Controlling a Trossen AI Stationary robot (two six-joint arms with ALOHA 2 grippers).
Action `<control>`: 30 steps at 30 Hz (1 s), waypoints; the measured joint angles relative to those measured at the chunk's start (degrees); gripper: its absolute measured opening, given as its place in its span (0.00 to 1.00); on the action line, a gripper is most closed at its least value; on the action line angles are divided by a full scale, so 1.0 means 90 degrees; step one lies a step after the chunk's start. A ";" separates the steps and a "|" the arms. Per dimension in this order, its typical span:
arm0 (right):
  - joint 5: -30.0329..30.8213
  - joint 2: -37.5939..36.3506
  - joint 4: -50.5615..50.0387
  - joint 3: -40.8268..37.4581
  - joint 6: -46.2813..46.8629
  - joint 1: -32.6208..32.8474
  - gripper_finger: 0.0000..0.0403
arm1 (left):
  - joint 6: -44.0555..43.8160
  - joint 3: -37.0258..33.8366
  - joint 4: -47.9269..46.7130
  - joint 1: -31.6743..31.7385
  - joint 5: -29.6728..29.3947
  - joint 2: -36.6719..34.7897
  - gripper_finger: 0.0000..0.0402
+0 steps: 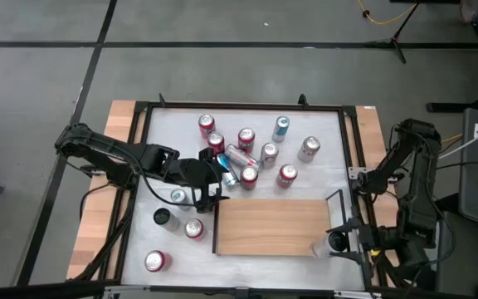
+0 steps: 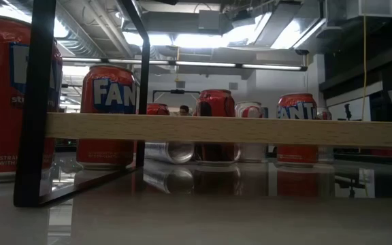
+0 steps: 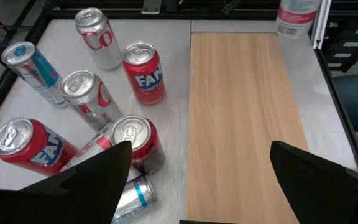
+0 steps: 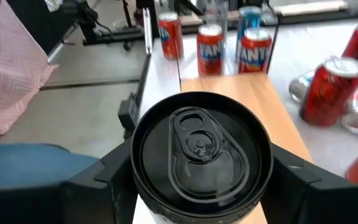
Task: Place canned beverage on shelf
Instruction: Move the black soda can on the shelf
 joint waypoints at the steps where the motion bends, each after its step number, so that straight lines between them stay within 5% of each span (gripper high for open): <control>1: -0.0046 0.0002 -0.0129 0.0001 0.0110 0.0000 0.59 | -0.0004 -0.0002 0.0000 0.0000 0.0002 0.0000 0.93; 30: -0.0556 0.0697 -0.0817 0.0002 0.0489 0.0002 0.60 | -0.0007 0.0000 -0.0003 0.0000 0.0002 0.0000 0.93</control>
